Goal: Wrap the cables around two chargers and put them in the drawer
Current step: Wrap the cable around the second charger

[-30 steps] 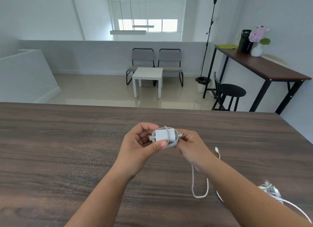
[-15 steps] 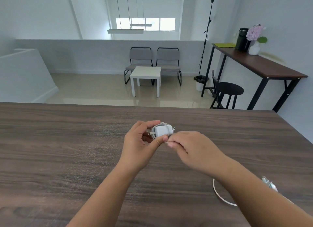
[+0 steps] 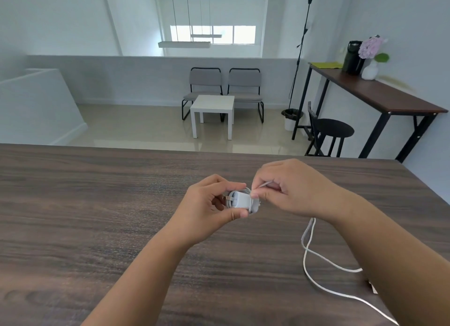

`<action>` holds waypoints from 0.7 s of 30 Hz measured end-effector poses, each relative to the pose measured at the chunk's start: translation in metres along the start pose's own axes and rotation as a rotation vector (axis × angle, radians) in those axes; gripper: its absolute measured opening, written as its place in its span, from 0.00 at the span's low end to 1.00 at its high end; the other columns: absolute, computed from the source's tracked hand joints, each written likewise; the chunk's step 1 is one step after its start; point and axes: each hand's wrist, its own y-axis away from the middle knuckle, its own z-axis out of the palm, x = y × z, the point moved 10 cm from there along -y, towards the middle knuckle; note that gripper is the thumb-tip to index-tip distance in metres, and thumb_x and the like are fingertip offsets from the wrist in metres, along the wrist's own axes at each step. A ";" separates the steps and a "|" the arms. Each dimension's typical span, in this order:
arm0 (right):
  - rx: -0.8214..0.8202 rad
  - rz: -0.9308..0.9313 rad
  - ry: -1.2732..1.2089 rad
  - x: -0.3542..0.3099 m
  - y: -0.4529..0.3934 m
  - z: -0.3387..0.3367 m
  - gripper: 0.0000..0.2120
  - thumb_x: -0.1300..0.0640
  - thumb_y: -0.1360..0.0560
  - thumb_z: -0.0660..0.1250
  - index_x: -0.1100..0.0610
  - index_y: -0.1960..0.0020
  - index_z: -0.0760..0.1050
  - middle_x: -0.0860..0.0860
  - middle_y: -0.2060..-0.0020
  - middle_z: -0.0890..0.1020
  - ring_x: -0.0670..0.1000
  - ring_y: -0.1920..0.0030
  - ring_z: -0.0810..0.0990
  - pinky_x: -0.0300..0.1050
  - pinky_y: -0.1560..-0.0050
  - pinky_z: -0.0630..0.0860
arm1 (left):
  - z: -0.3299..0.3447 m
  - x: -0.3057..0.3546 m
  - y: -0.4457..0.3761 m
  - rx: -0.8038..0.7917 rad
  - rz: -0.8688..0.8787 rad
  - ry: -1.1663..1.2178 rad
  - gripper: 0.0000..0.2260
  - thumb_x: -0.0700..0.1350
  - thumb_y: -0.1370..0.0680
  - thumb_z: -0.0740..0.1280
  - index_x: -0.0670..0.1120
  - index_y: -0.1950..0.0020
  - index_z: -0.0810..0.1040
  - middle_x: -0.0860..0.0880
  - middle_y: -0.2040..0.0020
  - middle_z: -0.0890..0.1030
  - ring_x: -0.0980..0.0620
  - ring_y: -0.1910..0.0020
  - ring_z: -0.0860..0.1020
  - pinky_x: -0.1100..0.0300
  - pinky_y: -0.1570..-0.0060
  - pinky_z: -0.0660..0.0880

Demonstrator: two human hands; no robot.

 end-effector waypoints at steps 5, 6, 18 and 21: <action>0.009 0.165 -0.594 0.029 -0.004 0.011 0.03 0.53 0.31 0.75 0.52 0.59 0.83 0.49 0.62 0.85 0.47 0.61 0.81 0.43 0.56 0.77 | -0.001 -0.005 0.002 -0.017 -0.076 0.239 0.20 0.52 0.36 0.80 0.54 0.45 0.84 0.51 0.54 0.83 0.45 0.57 0.80 0.57 0.56 0.78; 0.020 0.169 -0.678 0.031 -0.004 0.014 0.04 0.54 0.32 0.75 0.54 0.59 0.83 0.49 0.63 0.84 0.46 0.62 0.81 0.40 0.57 0.77 | -0.001 -0.006 0.004 -0.022 -0.102 0.297 0.20 0.52 0.37 0.80 0.55 0.46 0.84 0.50 0.54 0.84 0.43 0.56 0.80 0.56 0.54 0.78; 0.356 0.440 -1.162 0.053 0.016 0.084 0.06 0.61 0.24 0.67 0.59 0.51 0.83 0.47 0.73 0.75 0.40 0.77 0.65 0.31 0.74 0.63 | 0.001 -0.013 0.000 0.193 -0.164 0.837 0.22 0.55 0.41 0.83 0.52 0.50 0.85 0.52 0.56 0.84 0.56 0.56 0.81 0.64 0.57 0.78; 0.370 0.423 -0.856 0.043 0.019 0.078 0.10 0.62 0.22 0.66 0.51 0.47 0.82 0.35 0.64 0.83 0.34 0.60 0.80 0.27 0.56 0.71 | 0.002 -0.031 0.003 0.317 -0.287 0.905 0.15 0.45 0.35 0.80 0.48 0.50 0.84 0.52 0.55 0.85 0.56 0.57 0.82 0.66 0.60 0.78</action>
